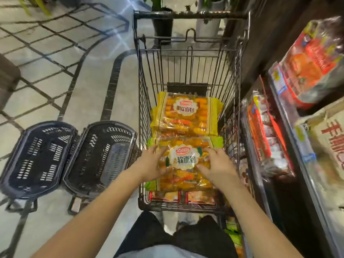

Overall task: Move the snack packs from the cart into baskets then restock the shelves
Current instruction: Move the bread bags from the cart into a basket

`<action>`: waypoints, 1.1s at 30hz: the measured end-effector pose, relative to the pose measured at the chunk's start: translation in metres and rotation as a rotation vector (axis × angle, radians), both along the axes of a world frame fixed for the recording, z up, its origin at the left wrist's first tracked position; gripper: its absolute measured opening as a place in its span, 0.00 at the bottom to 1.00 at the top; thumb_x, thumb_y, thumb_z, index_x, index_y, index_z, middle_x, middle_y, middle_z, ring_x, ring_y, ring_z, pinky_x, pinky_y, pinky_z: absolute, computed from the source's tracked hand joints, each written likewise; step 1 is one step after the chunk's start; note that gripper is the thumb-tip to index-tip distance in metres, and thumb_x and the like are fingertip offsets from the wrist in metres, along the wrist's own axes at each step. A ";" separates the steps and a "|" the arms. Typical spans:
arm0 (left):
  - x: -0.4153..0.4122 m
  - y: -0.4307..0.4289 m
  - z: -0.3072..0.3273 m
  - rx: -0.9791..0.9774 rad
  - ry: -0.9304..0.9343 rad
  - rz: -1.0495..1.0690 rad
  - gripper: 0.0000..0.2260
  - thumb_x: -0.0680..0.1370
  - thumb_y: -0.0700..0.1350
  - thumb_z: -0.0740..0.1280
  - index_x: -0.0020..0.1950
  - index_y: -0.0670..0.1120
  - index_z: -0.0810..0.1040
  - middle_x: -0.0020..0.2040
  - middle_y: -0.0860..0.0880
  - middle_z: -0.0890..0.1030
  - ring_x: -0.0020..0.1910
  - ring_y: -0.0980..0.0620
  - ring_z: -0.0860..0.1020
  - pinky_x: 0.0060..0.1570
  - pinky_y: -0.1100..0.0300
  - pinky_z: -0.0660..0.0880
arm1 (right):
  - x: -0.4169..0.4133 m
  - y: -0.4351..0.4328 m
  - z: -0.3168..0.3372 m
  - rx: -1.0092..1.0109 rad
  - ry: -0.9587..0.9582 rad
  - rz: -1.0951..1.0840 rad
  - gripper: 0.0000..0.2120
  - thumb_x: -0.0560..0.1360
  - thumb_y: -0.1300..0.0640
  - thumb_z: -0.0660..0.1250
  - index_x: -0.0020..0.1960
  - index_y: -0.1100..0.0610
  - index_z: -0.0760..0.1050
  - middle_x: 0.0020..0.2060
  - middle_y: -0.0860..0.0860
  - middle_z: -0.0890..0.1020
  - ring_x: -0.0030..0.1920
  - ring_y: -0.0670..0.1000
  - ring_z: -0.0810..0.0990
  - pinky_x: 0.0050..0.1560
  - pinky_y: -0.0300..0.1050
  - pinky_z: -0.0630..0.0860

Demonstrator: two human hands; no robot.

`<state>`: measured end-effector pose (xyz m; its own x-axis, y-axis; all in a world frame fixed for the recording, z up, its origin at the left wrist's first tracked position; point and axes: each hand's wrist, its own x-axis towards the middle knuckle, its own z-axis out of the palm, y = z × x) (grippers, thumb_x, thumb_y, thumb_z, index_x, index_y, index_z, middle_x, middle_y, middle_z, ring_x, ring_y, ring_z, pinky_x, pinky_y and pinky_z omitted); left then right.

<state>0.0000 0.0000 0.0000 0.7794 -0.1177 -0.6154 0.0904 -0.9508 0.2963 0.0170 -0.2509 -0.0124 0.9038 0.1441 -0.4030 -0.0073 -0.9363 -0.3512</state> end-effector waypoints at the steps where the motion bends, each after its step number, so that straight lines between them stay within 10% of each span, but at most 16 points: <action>1: 0.001 -0.001 -0.007 -0.039 0.027 0.054 0.39 0.80 0.64 0.65 0.84 0.54 0.49 0.84 0.43 0.49 0.82 0.38 0.52 0.79 0.42 0.58 | 0.002 -0.001 -0.004 -0.010 0.006 -0.016 0.34 0.77 0.40 0.68 0.77 0.50 0.62 0.72 0.52 0.67 0.71 0.55 0.69 0.70 0.55 0.70; 9: 0.000 0.006 -0.064 -0.218 0.103 0.565 0.57 0.64 0.74 0.73 0.83 0.47 0.54 0.80 0.41 0.62 0.78 0.40 0.64 0.76 0.42 0.64 | 0.017 -0.017 -0.040 0.032 0.168 -0.225 0.33 0.77 0.43 0.70 0.74 0.58 0.63 0.68 0.58 0.71 0.67 0.60 0.72 0.64 0.55 0.75; 17: -0.008 -0.007 -0.075 -0.389 0.276 0.879 0.37 0.80 0.54 0.71 0.80 0.40 0.56 0.76 0.43 0.69 0.75 0.40 0.68 0.74 0.45 0.68 | 0.014 -0.029 -0.080 0.191 0.461 -0.489 0.50 0.77 0.40 0.70 0.81 0.63 0.45 0.78 0.62 0.63 0.75 0.63 0.66 0.70 0.56 0.69; 33: -0.017 -0.013 -0.053 -0.551 0.169 0.913 0.29 0.81 0.51 0.71 0.79 0.45 0.65 0.75 0.45 0.72 0.71 0.43 0.74 0.69 0.50 0.70 | 0.002 -0.044 -0.048 0.339 0.308 -0.512 0.31 0.80 0.48 0.69 0.78 0.58 0.64 0.75 0.55 0.70 0.73 0.58 0.70 0.71 0.57 0.68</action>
<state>-0.0166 -0.0135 -0.0531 0.6232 0.1715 -0.7631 0.7773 -0.2437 0.5800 0.0188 -0.2946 -0.0604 0.7429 -0.1072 -0.6607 -0.5661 -0.6273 -0.5348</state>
